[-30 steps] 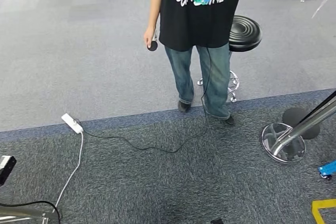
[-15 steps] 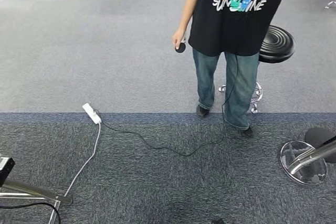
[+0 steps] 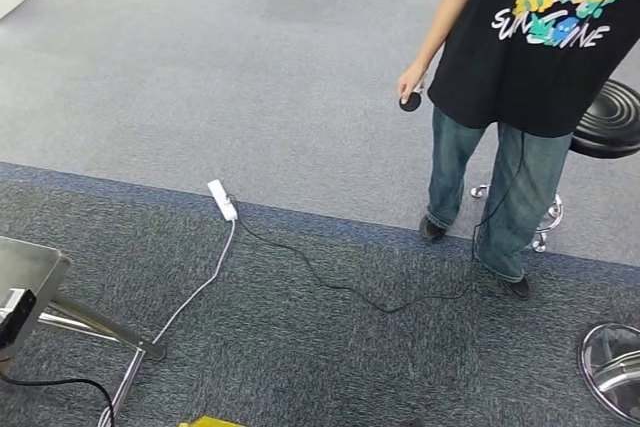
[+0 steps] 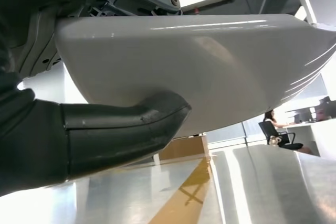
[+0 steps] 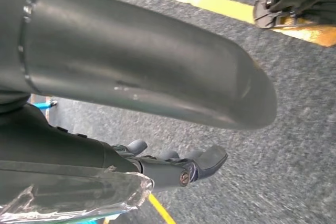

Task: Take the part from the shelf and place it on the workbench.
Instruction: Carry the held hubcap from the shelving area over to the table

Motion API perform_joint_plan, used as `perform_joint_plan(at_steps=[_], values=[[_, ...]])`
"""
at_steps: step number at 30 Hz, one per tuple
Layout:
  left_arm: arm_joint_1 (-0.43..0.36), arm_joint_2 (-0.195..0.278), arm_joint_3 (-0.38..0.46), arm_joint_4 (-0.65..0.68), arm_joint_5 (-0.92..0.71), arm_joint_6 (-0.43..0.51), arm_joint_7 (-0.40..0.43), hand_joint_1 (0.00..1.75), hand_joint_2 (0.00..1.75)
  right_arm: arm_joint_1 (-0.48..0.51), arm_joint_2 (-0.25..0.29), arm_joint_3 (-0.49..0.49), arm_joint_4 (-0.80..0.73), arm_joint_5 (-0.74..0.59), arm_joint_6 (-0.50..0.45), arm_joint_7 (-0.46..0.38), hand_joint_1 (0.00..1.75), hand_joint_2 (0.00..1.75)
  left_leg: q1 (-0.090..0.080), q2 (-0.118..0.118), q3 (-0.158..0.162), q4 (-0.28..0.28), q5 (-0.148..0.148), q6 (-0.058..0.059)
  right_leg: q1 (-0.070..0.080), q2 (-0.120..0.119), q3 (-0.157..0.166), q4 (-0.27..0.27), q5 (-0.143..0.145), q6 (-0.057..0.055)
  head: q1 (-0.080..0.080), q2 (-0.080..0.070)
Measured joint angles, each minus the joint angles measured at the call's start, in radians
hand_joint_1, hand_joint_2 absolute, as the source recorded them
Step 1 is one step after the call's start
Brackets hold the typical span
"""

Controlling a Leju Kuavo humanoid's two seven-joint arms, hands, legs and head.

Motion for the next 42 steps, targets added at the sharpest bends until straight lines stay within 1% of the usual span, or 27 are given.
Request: perform_joint_plan(at_steps=[4,8,9,11,12,13,15,17,18,19,20,22,23,24,25,26,28,29,31,32,33,35,37,39,40,41,42], values=[[0.000,0.013,-0.017,0.007,0.000,0.000,0.017,1.33,1.75,-0.001,0.002,0.000,0.001,-0.001,0.001,-0.001,0.00,0.00,-0.003,0.069,-0.017,0.040,-0.030,-0.017,-0.004,-0.029,0.009,-0.009,0.002,-0.014,-0.008,0.000],[-0.004,0.014,-0.023,0.009,0.000,0.000,0.020,1.33,1.75,0.000,0.002,0.000,0.001,-0.001,0.001,-0.001,0.00,0.00,-0.002,0.085,-0.036,0.082,-0.054,-0.021,-0.003,-0.038,0.010,-0.009,0.000,-0.019,-0.009,0.000],[-0.003,0.014,-0.029,0.013,0.000,0.000,0.021,1.33,1.75,0.001,0.002,0.000,0.001,-0.002,0.002,-0.001,0.00,0.00,0.000,0.094,-0.067,0.144,-0.077,-0.025,-0.002,-0.052,0.012,-0.008,-0.002,-0.021,-0.009,0.000],[-0.001,0.016,-0.044,0.023,0.000,0.000,0.032,1.33,1.75,0.001,0.002,0.000,0.001,-0.005,0.002,-0.002,0.00,0.00,0.005,0.115,-0.085,0.178,-0.064,-0.030,-0.001,-0.091,0.020,-0.008,-0.011,-0.021,-0.009,0.000],[0.000,0.018,-0.052,0.027,-0.001,0.000,0.038,1.33,1.75,0.001,0.002,0.000,0.001,-0.007,0.002,-0.003,0.00,0.00,0.007,0.134,-0.073,0.155,-0.040,-0.030,0.000,-0.112,0.026,-0.008,-0.016,-0.019,-0.009,0.000],[-0.001,0.021,-0.059,0.029,-0.001,0.000,0.045,1.33,1.75,0.001,0.002,0.000,0.001,-0.009,0.002,-0.005,0.00,0.00,0.002,0.156,-0.037,0.083,-0.009,-0.027,0.003,-0.126,0.031,-0.006,-0.022,-0.014,-0.010,0.000],[-0.005,0.024,-0.071,0.031,-0.001,0.000,0.051,1.33,1.75,0.000,0.003,0.000,0.001,-0.012,0.002,-0.007,0.00,0.00,-0.006,0.185,-0.004,0.015,0.003,-0.013,0.010,-0.145,0.036,-0.005,-0.030,-0.003,-0.009,0.000],[-0.001,0.027,-0.078,0.033,-0.001,0.000,0.056,1.33,1.75,-0.002,0.003,-0.001,0.001,-0.013,0.002,-0.007,0.00,0.00,-0.009,0.173,-0.005,0.009,-0.001,0.000,0.013,-0.166,0.040,-0.007,-0.035,0.006,-0.007,0.000],[0.002,0.028,-0.080,0.034,-0.001,0.000,0.058,1.33,1.75,-0.003,0.003,-0.001,0.001,-0.013,0.002,-0.008,0.00,0.00,-0.007,0.162,-0.005,0.006,-0.001,0.006,0.013,-0.164,0.040,-0.004,-0.041,0.011,-0.006,0.000],[0.003,0.030,-0.084,0.035,-0.001,0.000,0.062,1.33,1.75,-0.004,0.003,-0.001,0.001,-0.014,0.002,-0.008,0.00,0.00,-0.004,0.153,-0.004,0.004,0.001,0.012,0.011,-0.148,0.033,0.013,-0.054,0.016,-0.005,0.000],[0.002,0.031,-0.088,0.037,-0.001,0.000,0.066,1.33,1.75,-0.004,0.003,-0.001,0.001,-0.015,0.002,-0.008,0.00,0.00,-0.001,0.143,-0.003,0.002,0.002,0.018,0.009,-0.125,0.015,0.052,-0.077,0.020,-0.003,0.000],[0.000,0.032,-0.097,0.040,-0.001,0.000,0.071,1.33,1.75,-0.002,0.003,-0.001,0.001,-0.016,0.003,-0.009,0.00,0.00,0.001,0.122,-0.003,0.002,0.002,0.026,0.006,-0.079,-0.053,0.184,-0.137,0.025,0.001,0.000],[0.000,0.031,-0.101,0.042,-0.001,0.000,0.071,1.33,1.75,0.000,0.003,-0.001,0.001,-0.017,0.004,-0.009,0.00,0.00,0.000,0.110,-0.003,0.002,0.002,0.028,0.006,-0.071,-0.088,0.248,-0.158,0.025,0.001,0.000],[0.001,0.031,-0.103,0.045,-0.001,0.000,0.071,1.33,1.75,0.001,0.003,-0.001,0.001,-0.018,0.004,-0.009,0.00,0.00,0.000,0.097,-0.003,0.003,0.002,0.029,0.006,-0.066,-0.113,0.285,-0.161,0.025,0.001,0.000],[0.001,0.030,-0.104,0.048,-0.001,0.000,0.071,1.33,1.75,0.002,0.003,-0.001,0.001,-0.018,0.005,-0.009,0.00,0.00,0.000,0.084,-0.002,0.003,0.001,0.029,0.006,-0.064,-0.120,0.283,-0.144,0.023,0.001,0.000],[0.001,0.030,-0.105,0.050,-0.001,0.000,0.071,1.33,1.75,0.002,0.003,-0.001,0.001,-0.019,0.005,-0.009,0.00,0.00,0.000,0.070,0.000,0.003,0.001,0.028,0.006,-0.059,-0.107,0.242,-0.109,0.021,0.001,0.000],[0.001,0.030,-0.106,0.052,-0.001,0.000,0.071,1.33,1.75,0.001,0.003,-0.001,0.001,-0.019,0.006,-0.009,0.00,0.00,-0.001,0.045,0.003,0.004,-0.002,0.024,0.004,-0.026,-0.049,0.104,-0.033,0.013,0.001,0.000],[0.000,0.030,-0.107,0.052,-0.001,0.000,0.071,1.33,1.75,0.001,0.003,-0.001,0.001,-0.019,0.006,-0.009,0.00,0.00,-0.001,0.033,0.002,0.006,-0.002,0.020,0.002,-0.009,-0.023,0.048,-0.013,0.010,0.000,0.000],[0.001,0.032,-0.109,0.054,-0.001,0.000,0.074,1.33,1.75,0.000,0.003,-0.001,0.001,-0.019,0.006,-0.009,0.00,0.00,0.001,0.013,-0.004,0.007,-0.001,0.007,0.002,0.005,0.000,0.008,-0.010,0.004,0.000,0.000],[0.002,0.034,-0.110,0.055,-0.001,0.000,0.078,1.33,1.75,0.000,0.003,-0.001,0.001,-0.019,0.006,-0.009,0.00,0.00,0.004,0.003,-0.006,0.006,0.002,0.000,0.003,-0.004,0.004,0.004,-0.010,0.002,0.000,0.000],[0.005,0.037,-0.112,0.056,-0.001,0.000,0.083,1.33,1.75,-0.001,0.003,-0.001,0.001,-0.019,0.007,-0.010,0.00,0.00,0.006,0.003,-0.008,0.007,0.001,-0.006,0.003,-0.014,0.006,0.001,-0.008,-0.003,0.000,0.000],[0.007,0.047,-0.120,0.059,-0.001,0.000,0.096,1.33,1.75,-0.002,0.004,-0.001,0.001,-0.020,0.008,-0.011,0.00,0.00,0.005,0.041,-0.024,0.044,-0.024,-0.017,0.000,-0.034,0.013,-0.008,-0.004,-0.015,-0.004,0.000],[0.006,0.057,-0.141,0.062,-0.001,0.000,0.109,1.33,1.75,0.000,0.005,-0.001,0.001,-0.021,0.009,-0.013,0.00,0.00,0.004,0.092,-0.077,0.155,-0.083,-0.026,0.000,-0.057,0.017,-0.011,-0.005,-0.022,-0.009,0.000],[0.010,0.064,-0.169,0.067,-0.001,0.000,0.126,1.33,1.75,0.002,0.005,-0.001,0.001,-0.023,0.009,-0.015,0.00,0.00,0.008,0.108,-0.130,0.261,-0.120,-0.033,0.000,-0.082,0.017,-0.011,-0.008,-0.024,-0.009,0.000],[0.012,0.068,-0.185,0.072,-0.001,0.000,0.137,1.33,1.75,0.002,0.005,-0.001,0.001,-0.025,0.010,-0.016,0.00,0.00,0.009,0.112,-0.135,0.271,-0.113,-0.035,0.000,-0.094,0.018,-0.011,-0.010,-0.024,-0.009,0.000],[0.014,0.072,-0.201,0.076,-0.001,0.000,0.148,1.33,1.75,0.001,0.005,-0.001,0.001,-0.026,0.010,-0.017,0.00,0.00,0.010,0.115,-0.121,0.244,-0.089,-0.035,0.000,-0.106,0.020,-0.010,-0.012,-0.022,-0.009,0.000],[0.014,0.078,-0.217,0.081,-0.001,0.000,0.159,1.33,1.75,0.001,0.005,-0.001,0.001,-0.027,0.011,-0.018,0.00,0.00,0.011,0.127,-0.088,0.184,-0.055,-0.034,0.000,-0.117,0.022,-0.010,-0.014,-0.020,-0.009,0.000]])
